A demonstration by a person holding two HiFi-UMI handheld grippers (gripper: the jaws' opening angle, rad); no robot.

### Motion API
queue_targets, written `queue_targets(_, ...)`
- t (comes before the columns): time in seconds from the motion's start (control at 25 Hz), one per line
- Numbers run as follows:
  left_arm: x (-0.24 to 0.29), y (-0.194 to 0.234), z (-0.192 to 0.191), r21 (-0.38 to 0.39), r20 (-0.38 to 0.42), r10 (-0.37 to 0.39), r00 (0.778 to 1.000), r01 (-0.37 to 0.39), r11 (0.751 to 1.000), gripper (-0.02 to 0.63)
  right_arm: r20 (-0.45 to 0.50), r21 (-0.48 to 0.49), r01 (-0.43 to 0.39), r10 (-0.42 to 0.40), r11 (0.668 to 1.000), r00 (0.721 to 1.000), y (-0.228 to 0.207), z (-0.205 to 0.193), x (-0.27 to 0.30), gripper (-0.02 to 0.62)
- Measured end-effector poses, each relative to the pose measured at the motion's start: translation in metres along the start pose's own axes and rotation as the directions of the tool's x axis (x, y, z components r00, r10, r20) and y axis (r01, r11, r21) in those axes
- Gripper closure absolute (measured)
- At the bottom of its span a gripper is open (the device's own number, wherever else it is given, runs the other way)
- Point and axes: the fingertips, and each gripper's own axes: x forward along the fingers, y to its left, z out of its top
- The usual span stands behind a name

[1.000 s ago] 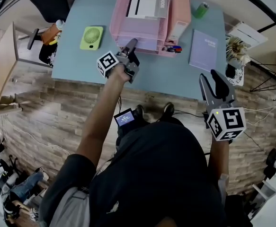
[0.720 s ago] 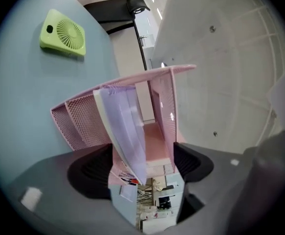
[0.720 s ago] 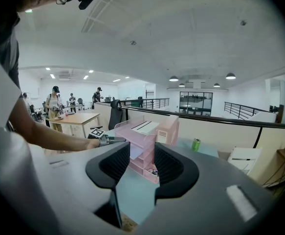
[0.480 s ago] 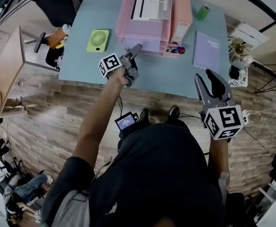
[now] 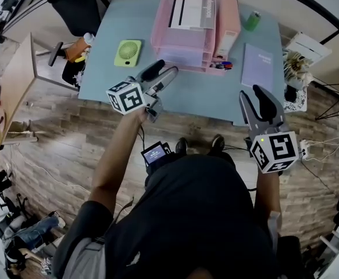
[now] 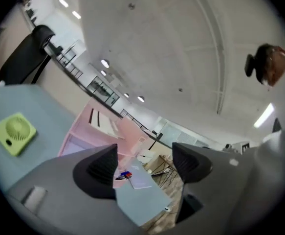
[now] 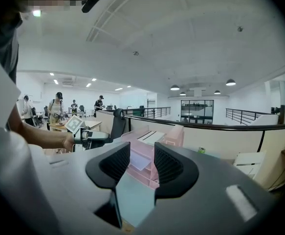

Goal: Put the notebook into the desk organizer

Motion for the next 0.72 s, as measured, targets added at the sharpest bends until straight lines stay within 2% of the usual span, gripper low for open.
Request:
queue_targets(0.08, -0.01, -0.019, 0.011, 0.163, -0.013, -0.005, 1.0, 0.007, 0.987, 0.21, 0.033, -0.016, -0.008, 0.008, 1.0, 0.999, 0.006, 0.008, -0.001, 0.442)
queue_targets(0.2, -0.026, -0.041, 0.025, 0.383, -0.005, 0.008, 1.0, -0.005, 0.924, 0.242, 0.069, -0.04, -0.023, 0.026, 0.999, 0.997, 0.016, 0.021, -0.001, 0.442)
queue_targets(0.32, -0.045, -0.056, 0.043, 0.537, 0.046, 0.017, 0.999, -0.039, 0.843, 0.27, 0.092, -0.056, -0.043, 0.048, 0.997, 0.995, 0.026, 0.032, -0.001, 0.442)
queue_targets(0.36, -0.051, -0.059, 0.048, 0.585, 0.064, 0.026, 0.998, -0.058, 0.809, 0.279, 0.098, -0.059, -0.049, 0.055, 0.997, 0.994, 0.028, 0.036, -0.001, 0.442)
queue_targets(0.44, -0.064, -0.064, 0.06, 0.679, 0.102, 0.056, 0.993, -0.11, 0.726, 0.296, 0.109, -0.066, -0.057, 0.064, 0.996, 0.992, 0.033, 0.041, -0.002, 0.442)
queue_targets(0.52, -0.08, -0.066, 0.071, 0.749, 0.141, 0.079, 0.987, -0.159, 0.644, 0.316, 0.122, -0.079, -0.061, 0.07, 0.995, 0.99, 0.038, 0.046, -0.003, 0.442)
queue_targets(0.56, -0.088, -0.066, 0.076, 0.769, 0.156, 0.089, 0.984, -0.178, 0.615, 0.322, 0.13, -0.089, -0.06, 0.072, 0.994, 0.989, 0.04, 0.048, -0.004, 0.442)
queue_targets(0.6, -0.095, -0.066, 0.08, 0.779, 0.168, 0.101, 0.981, -0.195, 0.596, 0.322, 0.136, -0.098, -0.059, 0.072, 0.993, 0.988, 0.042, 0.051, -0.004, 0.442)
queue_targets(0.64, -0.102, -0.066, 0.084, 0.78, 0.177, 0.118, 0.977, -0.213, 0.588, 0.325, 0.141, -0.104, -0.057, 0.072, 0.993, 0.987, 0.043, 0.052, -0.005, 0.442)
queue_targets(0.72, -0.114, -0.067, 0.09, 0.77, 0.193, 0.153, 0.969, -0.246, 0.589, 0.327, 0.146, -0.109, -0.059, 0.075, 0.992, 0.986, 0.044, 0.055, -0.007, 0.448)
